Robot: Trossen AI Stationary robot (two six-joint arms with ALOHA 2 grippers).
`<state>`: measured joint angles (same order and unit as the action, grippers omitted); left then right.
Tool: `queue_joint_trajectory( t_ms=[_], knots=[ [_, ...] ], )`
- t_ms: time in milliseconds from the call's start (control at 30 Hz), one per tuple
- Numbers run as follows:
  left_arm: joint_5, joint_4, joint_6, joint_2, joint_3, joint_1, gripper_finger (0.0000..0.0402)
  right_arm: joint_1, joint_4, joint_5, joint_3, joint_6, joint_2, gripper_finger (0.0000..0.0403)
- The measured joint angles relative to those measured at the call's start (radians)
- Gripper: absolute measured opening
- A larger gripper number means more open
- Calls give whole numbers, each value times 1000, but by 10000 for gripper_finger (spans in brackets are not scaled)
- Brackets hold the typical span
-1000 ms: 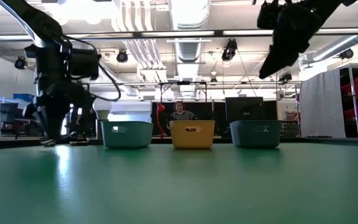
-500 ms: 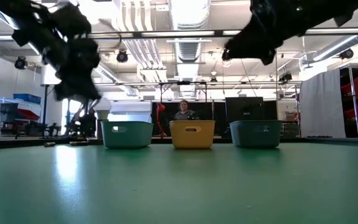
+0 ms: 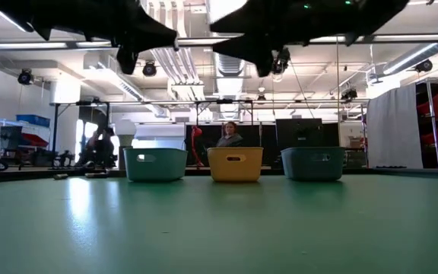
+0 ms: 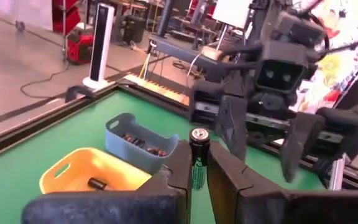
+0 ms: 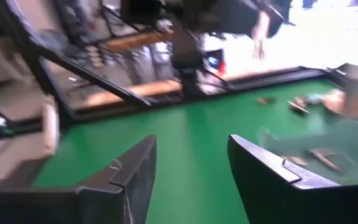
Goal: Sort batteries
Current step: Put the silver battery into the green bin
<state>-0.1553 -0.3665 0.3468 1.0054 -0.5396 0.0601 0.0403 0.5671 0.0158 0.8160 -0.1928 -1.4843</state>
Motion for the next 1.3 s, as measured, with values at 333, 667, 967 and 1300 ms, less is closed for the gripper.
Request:
queue_joint_trajectory(
  t_ms=[333, 667, 967, 1300],
  knots=[
    [-13, -80, -35, 89, 0, -81, 13, -47, 35, -55, 136, 59, -156, 206],
    [-40, -121, -48, 106, 0, -134, 13, -67, -37, -73, 225, 67, -186, 169],
    [-81, -119, -50, 132, 0, -136, 13, -67, -43, -78, 237, 66, -187, 78],
    [-86, -199, -86, 164, 1, -136, 34, -68, -59, -99, 236, 73, -183, 29]
  ],
)
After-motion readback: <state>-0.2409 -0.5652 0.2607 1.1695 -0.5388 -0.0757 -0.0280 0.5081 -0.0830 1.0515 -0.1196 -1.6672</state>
